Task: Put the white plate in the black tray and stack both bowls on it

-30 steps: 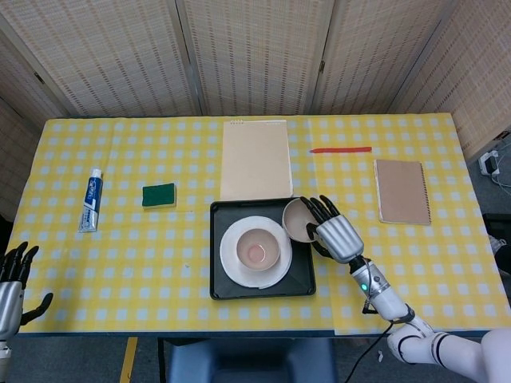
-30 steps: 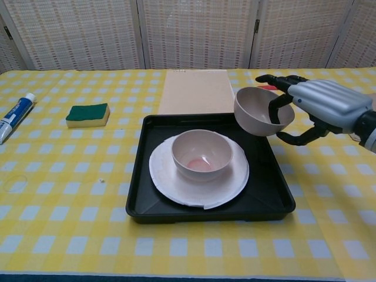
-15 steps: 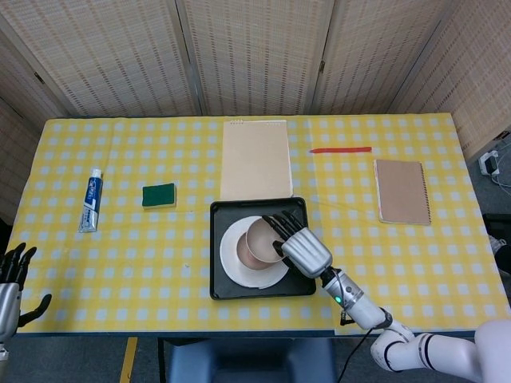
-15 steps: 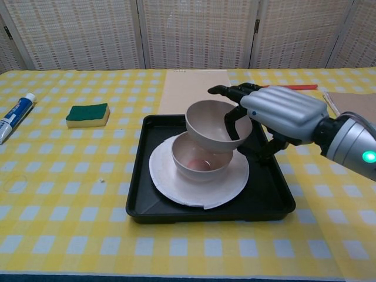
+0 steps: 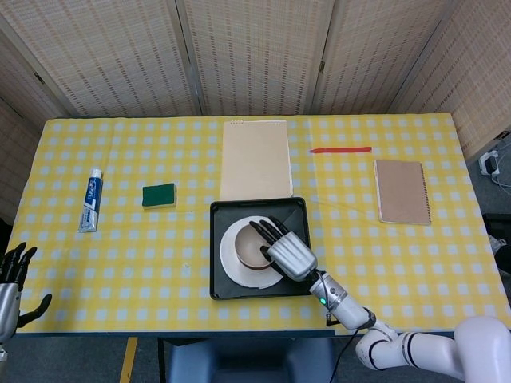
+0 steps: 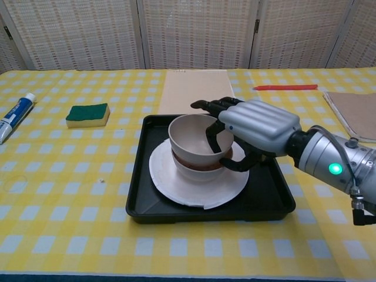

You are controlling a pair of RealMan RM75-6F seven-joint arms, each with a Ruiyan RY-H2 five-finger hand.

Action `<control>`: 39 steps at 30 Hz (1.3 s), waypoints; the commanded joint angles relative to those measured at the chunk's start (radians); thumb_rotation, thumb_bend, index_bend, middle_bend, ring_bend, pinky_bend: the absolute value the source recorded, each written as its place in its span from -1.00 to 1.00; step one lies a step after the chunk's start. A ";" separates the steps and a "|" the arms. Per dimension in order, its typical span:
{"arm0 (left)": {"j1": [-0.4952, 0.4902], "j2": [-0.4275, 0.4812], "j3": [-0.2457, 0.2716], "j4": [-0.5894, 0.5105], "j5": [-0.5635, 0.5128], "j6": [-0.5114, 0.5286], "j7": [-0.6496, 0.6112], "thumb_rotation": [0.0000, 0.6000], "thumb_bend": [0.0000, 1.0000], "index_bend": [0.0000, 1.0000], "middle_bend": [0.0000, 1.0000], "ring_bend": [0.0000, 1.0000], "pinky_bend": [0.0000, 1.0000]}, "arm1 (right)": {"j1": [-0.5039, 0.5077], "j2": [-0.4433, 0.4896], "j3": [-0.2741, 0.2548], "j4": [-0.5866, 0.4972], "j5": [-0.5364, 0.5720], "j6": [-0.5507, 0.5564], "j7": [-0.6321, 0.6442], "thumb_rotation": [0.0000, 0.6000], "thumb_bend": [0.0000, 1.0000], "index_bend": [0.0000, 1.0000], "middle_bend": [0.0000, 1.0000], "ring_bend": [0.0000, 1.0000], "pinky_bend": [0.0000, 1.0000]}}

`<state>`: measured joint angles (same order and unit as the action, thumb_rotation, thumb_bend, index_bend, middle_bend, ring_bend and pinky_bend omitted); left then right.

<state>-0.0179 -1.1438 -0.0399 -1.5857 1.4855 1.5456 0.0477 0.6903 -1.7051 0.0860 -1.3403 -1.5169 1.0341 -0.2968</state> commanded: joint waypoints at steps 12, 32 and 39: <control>-0.004 -0.005 0.002 0.009 0.002 -0.009 -0.007 1.00 -0.37 -0.88 -0.97 -1.00 -1.00 | -0.005 -0.010 0.014 -0.002 0.041 0.000 -0.014 1.00 -0.13 0.24 -1.00 -1.00 -1.00; -0.005 -0.007 0.001 0.015 0.008 -0.002 -0.017 1.00 -0.37 -0.87 -0.97 -1.00 -1.00 | -0.032 0.067 -0.008 -0.103 0.044 0.024 -0.005 1.00 -0.13 -0.09 -1.00 -1.00 -1.00; -0.005 -0.010 0.001 0.021 0.009 -0.002 -0.013 1.00 -0.37 -0.86 -0.97 -1.00 -1.00 | -0.100 0.199 -0.054 -0.229 0.004 0.104 0.047 1.00 -0.13 -0.63 -1.00 -1.00 -1.00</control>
<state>-0.0236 -1.1537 -0.0392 -1.5649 1.4960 1.5443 0.0322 0.6201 -1.5489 0.0538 -1.5285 -1.4908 1.1009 -0.2750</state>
